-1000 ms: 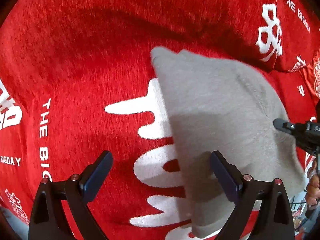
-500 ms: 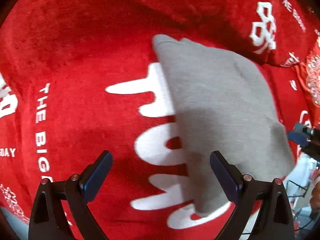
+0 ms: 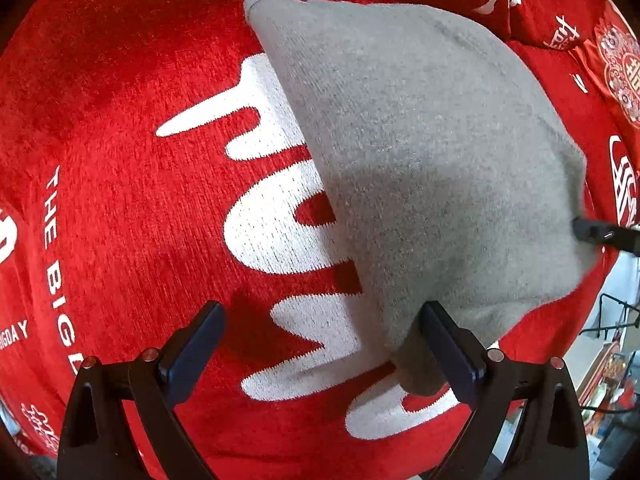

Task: Fold small clothes
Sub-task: 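Lower the folded sweater onto the blanket and open both grippers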

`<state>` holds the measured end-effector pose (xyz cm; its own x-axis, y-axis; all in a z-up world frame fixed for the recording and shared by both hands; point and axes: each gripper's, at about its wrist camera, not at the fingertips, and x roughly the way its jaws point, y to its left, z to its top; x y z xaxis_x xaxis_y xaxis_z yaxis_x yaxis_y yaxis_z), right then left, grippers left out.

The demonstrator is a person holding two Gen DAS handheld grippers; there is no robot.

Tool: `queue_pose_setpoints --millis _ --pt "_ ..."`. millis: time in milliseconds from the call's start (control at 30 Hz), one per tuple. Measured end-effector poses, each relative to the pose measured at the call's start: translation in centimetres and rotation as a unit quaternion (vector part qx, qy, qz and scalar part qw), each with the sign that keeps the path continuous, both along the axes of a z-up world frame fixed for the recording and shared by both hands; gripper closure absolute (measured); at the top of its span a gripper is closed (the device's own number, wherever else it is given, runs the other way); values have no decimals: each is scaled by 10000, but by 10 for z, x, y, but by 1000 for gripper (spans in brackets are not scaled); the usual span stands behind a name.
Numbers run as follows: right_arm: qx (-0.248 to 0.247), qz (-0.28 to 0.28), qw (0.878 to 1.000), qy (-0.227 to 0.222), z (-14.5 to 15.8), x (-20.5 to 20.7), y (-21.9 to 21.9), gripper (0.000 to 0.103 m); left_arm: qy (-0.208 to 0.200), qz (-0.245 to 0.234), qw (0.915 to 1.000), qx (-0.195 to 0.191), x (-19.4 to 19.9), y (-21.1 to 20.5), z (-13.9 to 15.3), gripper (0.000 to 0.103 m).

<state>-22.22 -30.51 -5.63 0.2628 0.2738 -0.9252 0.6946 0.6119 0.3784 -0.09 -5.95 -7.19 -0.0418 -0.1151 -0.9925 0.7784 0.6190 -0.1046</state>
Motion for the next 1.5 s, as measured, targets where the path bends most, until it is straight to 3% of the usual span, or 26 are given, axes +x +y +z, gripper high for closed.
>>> queue_pose_setpoints --millis 67,300,667,967,1067,1300,1500 --pt "-54 -15 10000 66 4 -6 0 82 9 34 10000 46 -1 -3 2 5" --pt "107 -346 9991 205 19 -20 -3 82 -69 77 9999 117 7 -1 15 5" --pt "-76 -577 9983 -90 53 -9 -29 78 -208 333 9992 53 26 -2 37 5" --pt "131 -562 9983 -81 44 1 -33 69 -205 351 9991 107 21 -2 34 5" --pt "128 -539 9984 -92 44 5 -36 43 -177 368 9991 109 23 -5 34 5" --pt "215 -545 9981 -196 40 17 -52 42 10 709 9974 -114 39 -6 44 5" --pt "616 -610 9956 -349 22 29 -72 41 313 1262 9911 -282 68 -11 41 5"
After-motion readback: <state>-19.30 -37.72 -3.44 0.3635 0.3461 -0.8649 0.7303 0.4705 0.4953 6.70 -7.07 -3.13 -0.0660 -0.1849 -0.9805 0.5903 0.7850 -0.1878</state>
